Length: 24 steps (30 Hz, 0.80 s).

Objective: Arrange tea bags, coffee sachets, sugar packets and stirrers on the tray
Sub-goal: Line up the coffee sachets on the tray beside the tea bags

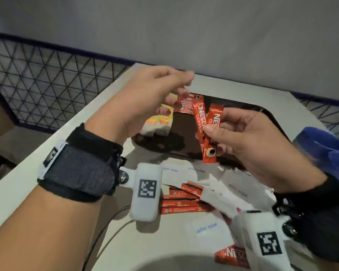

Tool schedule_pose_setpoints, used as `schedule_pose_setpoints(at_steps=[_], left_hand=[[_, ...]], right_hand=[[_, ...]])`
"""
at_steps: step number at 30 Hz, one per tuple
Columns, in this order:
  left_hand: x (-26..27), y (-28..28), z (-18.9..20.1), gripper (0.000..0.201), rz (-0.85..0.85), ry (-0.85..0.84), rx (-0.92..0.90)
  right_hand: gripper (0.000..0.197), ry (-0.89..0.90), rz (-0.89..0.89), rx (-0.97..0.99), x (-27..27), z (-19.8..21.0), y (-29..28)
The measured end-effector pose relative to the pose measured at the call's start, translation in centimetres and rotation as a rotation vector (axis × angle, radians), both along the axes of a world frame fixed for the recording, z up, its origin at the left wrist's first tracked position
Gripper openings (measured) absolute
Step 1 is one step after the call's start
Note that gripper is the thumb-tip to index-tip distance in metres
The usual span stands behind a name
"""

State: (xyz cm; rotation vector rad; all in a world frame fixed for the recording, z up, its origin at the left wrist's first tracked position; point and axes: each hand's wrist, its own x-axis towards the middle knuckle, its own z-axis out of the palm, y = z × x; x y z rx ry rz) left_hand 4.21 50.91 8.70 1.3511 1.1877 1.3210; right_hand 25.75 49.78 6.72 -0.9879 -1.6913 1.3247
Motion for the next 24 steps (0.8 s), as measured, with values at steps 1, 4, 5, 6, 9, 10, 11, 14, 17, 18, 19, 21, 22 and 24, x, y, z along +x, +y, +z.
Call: schedule_pose_setpoints(at_steps=[1,4,5,6,9,10,11,14,17,18,19,21,22,24], left_hand=[[0.7,-0.3,-0.1,0.026,-0.075,0.04,-0.007],[2.3,-0.9,-0.6,0.02,-0.196,0.137,0.006],[2.6,-0.9,-0.8,0.014,-0.204,0.15,0.011],[2.8,-0.9,-1.0,0.01,-0.204,0.154,0.012],[3.3,-0.6,-1.5,0.009,-0.196,0.101,-0.02],[3.5,-0.5,-1.7,0.01,-0.201,0.068,-0.034],[3.8,-0.6,-1.7,0.01,-0.211,0.036,-0.045],[4.5,-0.8,-1.9,0.008,-0.255,-0.033,-0.064],[4.8,-1.0,-1.9,0.008,-0.289,-0.091,-0.088],[4.9,-1.1,-1.9,0.007,-0.297,-0.11,-0.089],[5.1,-1.2,-1.9,0.008,-0.304,-0.13,-0.089],[5.3,-1.3,-1.8,0.015,-0.314,-0.156,-0.09],[5.3,-1.3,-1.7,0.019,-0.315,-0.159,-0.092],[5.5,-1.3,-1.7,0.02,-0.294,-0.161,-0.091]], right_hand=[[0.019,0.053,-0.028,0.008,0.2,-0.1,0.2],[0.019,0.122,-0.096,0.067,0.7,-0.6,0.5],[0.019,0.114,-0.102,0.088,0.8,-0.6,0.5],[0.019,0.09,-0.099,0.114,1.1,-0.7,0.6],[0.018,0.04,-0.078,0.175,1.9,-0.7,0.4],[0.018,0.049,-0.08,0.18,2.1,-0.6,0.3],[0.02,0.06,-0.081,0.182,2.3,-0.5,0.1],[0.026,0.038,-0.07,0.216,2.6,-0.5,-0.3],[0.029,0.021,-0.056,0.175,2.6,-0.7,-0.4],[0.03,0.02,-0.057,0.164,2.6,-0.7,-0.4],[0.03,0.021,-0.056,0.163,2.6,-0.7,-0.5],[0.028,0.01,-0.063,0.198,2.6,-0.6,-0.5],[0.027,0.001,-0.071,0.221,2.6,-0.6,-0.5],[0.026,0.005,-0.083,0.243,2.5,-0.7,-0.5]])
